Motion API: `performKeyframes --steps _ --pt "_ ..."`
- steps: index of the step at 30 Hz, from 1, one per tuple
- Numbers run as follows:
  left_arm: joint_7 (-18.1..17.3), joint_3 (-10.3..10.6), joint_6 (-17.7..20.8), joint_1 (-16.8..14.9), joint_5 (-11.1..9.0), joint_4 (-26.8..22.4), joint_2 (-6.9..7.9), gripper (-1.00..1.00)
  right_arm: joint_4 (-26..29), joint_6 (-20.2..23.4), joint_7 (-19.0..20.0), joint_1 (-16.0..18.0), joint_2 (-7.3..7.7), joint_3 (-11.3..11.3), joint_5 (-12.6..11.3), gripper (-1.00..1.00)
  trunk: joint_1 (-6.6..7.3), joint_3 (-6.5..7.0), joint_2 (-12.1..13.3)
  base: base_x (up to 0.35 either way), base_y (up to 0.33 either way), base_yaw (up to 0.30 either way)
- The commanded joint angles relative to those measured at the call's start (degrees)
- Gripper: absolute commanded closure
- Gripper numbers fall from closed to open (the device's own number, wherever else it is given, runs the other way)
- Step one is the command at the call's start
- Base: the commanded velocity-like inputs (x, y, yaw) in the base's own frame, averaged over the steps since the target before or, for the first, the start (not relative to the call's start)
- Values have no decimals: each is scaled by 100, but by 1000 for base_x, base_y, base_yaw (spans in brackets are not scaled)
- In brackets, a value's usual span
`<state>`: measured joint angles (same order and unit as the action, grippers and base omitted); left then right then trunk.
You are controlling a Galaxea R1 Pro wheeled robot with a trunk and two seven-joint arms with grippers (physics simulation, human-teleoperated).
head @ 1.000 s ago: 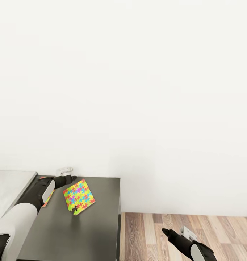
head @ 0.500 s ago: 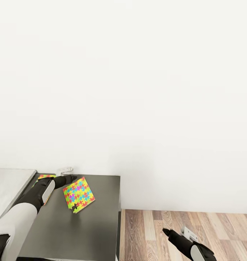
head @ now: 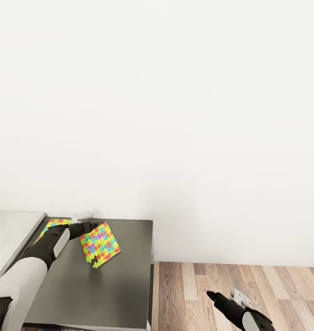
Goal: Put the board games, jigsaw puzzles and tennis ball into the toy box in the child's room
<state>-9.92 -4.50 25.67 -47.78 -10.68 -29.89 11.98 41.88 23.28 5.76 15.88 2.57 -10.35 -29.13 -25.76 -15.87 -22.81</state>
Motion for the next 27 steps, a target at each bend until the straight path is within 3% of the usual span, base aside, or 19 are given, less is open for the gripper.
performKeyframes --steps 1,27 --pt "-18 -25 43 -3 -22 -7 -2 -100 6 36 19 3 -2 -19 -13 -100 -3 -20 -11 0 0 0" --pt "-10 -16 26 -3 -13 -17 7 -100 5 36 19 3 -2 -19 -14 -100 -3 -265 -11 0 0 0"
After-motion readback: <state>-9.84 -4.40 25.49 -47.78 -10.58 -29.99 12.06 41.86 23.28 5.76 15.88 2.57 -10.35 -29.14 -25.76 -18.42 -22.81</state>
